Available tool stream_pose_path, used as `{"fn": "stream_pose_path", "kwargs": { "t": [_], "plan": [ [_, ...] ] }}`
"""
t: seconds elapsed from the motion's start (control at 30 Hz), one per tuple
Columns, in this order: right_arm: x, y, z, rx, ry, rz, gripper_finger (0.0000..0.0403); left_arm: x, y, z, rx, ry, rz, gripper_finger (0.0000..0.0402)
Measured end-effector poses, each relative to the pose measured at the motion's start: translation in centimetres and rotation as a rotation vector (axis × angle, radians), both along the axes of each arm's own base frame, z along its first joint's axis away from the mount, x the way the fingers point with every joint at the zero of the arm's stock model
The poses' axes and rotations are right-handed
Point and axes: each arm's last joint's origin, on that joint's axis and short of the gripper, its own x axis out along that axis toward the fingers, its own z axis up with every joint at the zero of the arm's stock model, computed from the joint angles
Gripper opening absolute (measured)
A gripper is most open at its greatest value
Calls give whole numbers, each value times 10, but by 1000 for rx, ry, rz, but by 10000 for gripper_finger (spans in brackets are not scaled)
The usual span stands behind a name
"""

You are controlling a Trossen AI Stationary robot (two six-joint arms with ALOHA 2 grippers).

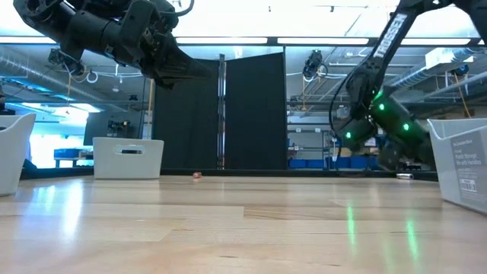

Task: Sort batteries
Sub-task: Put the black-brown battery into the bottom left gray bin

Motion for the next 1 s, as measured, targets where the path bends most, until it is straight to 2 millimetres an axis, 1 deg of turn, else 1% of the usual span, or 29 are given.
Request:
{"fn": "stream_pose_path", "kwargs": {
  "t": [0.13,0.27,0.37,0.47,0.53,0.67,0.8,0.9,1.0],
  "plan": [
    [13,3,18,-19,-107,-2,8,0,0,0,0,0,0,5],
    [23,11,44,-54,-243,-53,9,0,0,0,0,3,0,5],
    [22,22,59,-83,-311,-184,18,0,0,-1,0,14,0,5],
    [20,38,67,-96,-340,-343,40,-1,0,-2,0,22,0,5],
    [21,52,70,-97,-353,-383,61,-1,0,-2,0,22,0,5],
    [17,78,66,-157,-330,-409,116,-1,0,-2,0,22,0,5],
    [17,93,51,-221,-383,-444,168,-1,0,-2,6,23,-2,5],
    [17,98,35,-247,-434,-477,191,-1,0,-2,7,23,-2,5],
    [15,101,23,-260,-445,-491,197,-1,-1,-2,1,23,-7,5]
  ]
}}
